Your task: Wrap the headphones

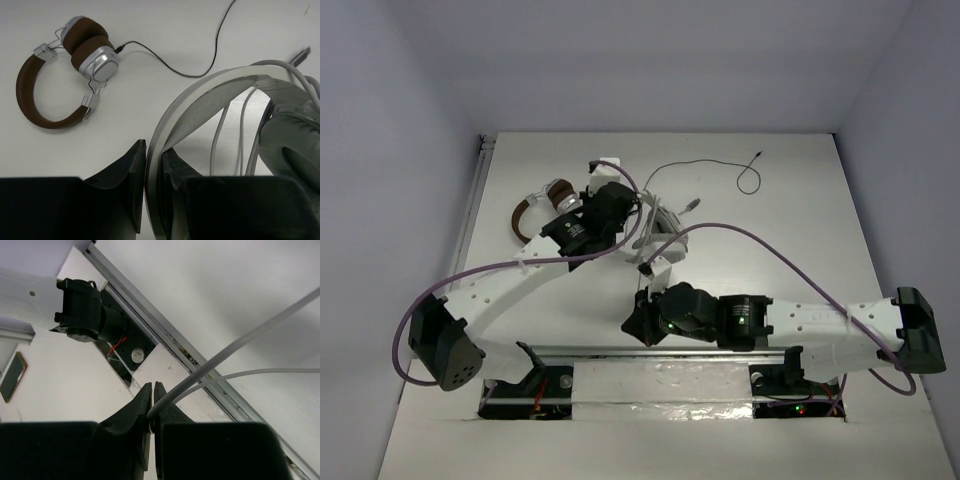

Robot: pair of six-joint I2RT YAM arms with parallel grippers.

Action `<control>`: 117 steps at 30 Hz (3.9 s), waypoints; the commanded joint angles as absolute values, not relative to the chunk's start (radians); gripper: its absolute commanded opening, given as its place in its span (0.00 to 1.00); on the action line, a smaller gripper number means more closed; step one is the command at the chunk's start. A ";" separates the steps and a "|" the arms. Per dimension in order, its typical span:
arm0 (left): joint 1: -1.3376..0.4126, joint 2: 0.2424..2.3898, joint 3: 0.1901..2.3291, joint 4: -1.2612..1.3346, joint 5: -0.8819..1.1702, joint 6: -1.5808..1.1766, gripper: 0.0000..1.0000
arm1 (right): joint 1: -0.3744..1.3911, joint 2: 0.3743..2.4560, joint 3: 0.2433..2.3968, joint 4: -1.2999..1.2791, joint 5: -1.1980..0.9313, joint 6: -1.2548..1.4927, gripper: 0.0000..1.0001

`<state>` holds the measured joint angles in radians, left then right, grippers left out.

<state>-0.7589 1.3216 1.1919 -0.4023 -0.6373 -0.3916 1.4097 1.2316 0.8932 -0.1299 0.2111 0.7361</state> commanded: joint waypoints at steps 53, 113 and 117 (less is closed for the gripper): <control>-0.971 1.095 1.242 -0.491 -0.009 -0.230 0.00 | 0.924 1.022 0.850 -0.259 0.589 0.523 0.23; -0.842 1.176 1.589 -0.261 0.261 -0.365 0.00 | 0.561 1.390 0.491 0.857 -0.267 0.567 0.30; -0.833 1.207 1.611 -0.236 0.239 -0.391 0.00 | 0.561 1.402 0.460 0.907 -0.284 0.603 0.18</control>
